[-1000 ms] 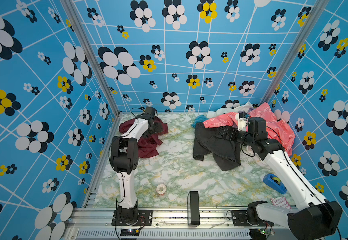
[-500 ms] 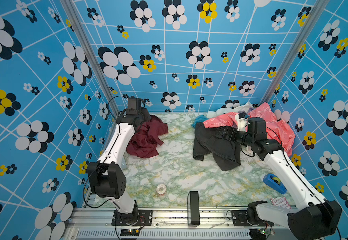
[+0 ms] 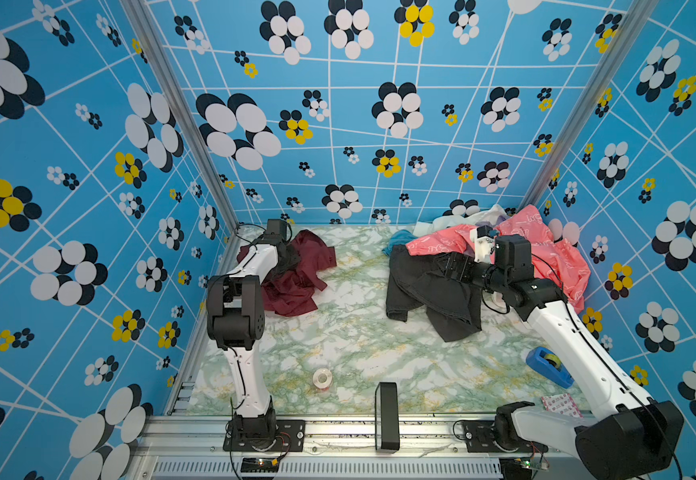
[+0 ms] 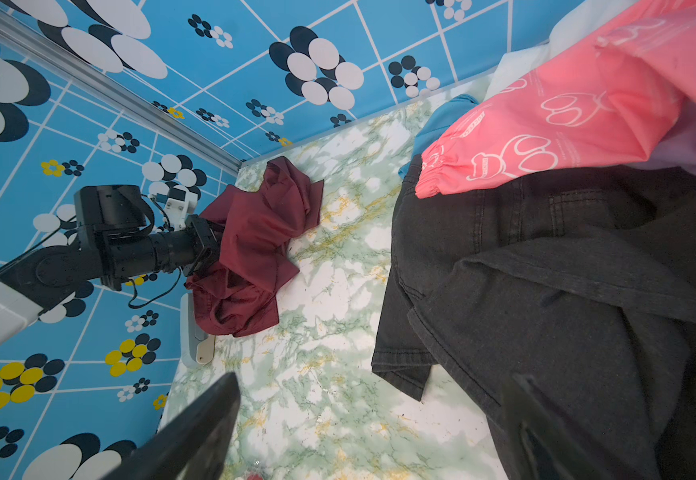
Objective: Pick out a specific cloth from the pile
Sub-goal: 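Lower the maroon shirt onto the clear table with the left gripper, then open the left gripper and draw the left arm back from the shirt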
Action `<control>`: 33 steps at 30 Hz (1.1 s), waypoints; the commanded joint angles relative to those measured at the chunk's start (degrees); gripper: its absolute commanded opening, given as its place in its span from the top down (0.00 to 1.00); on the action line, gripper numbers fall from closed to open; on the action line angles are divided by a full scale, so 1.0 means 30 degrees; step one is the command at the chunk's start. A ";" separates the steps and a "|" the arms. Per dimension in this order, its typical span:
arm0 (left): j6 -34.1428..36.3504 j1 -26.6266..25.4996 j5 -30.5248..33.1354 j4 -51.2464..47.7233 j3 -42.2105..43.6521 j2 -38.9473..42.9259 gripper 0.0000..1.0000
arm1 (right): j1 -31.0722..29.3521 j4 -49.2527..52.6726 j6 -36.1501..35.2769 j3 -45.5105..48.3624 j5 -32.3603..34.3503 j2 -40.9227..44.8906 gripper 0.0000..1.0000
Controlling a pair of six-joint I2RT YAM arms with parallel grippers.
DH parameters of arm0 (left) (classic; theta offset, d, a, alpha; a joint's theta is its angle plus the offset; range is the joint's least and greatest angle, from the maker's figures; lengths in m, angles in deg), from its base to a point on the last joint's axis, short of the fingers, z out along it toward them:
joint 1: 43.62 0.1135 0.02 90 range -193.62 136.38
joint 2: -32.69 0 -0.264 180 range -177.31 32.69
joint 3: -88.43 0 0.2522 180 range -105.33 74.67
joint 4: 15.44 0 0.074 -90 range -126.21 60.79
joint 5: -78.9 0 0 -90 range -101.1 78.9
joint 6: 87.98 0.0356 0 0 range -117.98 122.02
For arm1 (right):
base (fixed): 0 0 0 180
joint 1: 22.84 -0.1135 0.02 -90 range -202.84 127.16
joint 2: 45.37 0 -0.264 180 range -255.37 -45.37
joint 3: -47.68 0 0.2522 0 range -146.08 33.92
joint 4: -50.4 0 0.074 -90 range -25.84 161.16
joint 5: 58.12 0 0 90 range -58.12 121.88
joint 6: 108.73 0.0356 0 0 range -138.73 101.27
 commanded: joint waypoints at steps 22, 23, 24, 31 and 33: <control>0.0230 -0.1025 0.0163 -0.1050 -0.0270 0.2752 0.01 | 0.0114 0.0117 -0.0046 0.0078 -0.0226 0.0297 0.01; 0.0307 -0.1116 0.0170 -0.1410 -0.0576 0.3170 0.01 | 0.0111 0.0156 -0.0046 0.0020 -0.0248 0.0320 0.01; 0.0353 -0.1118 0.0084 -0.1693 -0.0873 0.3479 0.01 | 0.0100 0.0194 -0.0038 -0.0020 -0.0256 0.0349 0.01; 0.1160 -0.1263 0.0020 -0.1760 -0.1174 0.7190 0.01 | 0.0107 0.0863 -0.0451 -0.0773 -0.0227 0.0671 0.01; 0.1457 -0.1294 0.0062 -0.1759 -0.1001 0.8158 0.01 | 0.0113 0.0926 -0.0485 -0.0893 -0.0208 0.0701 0.01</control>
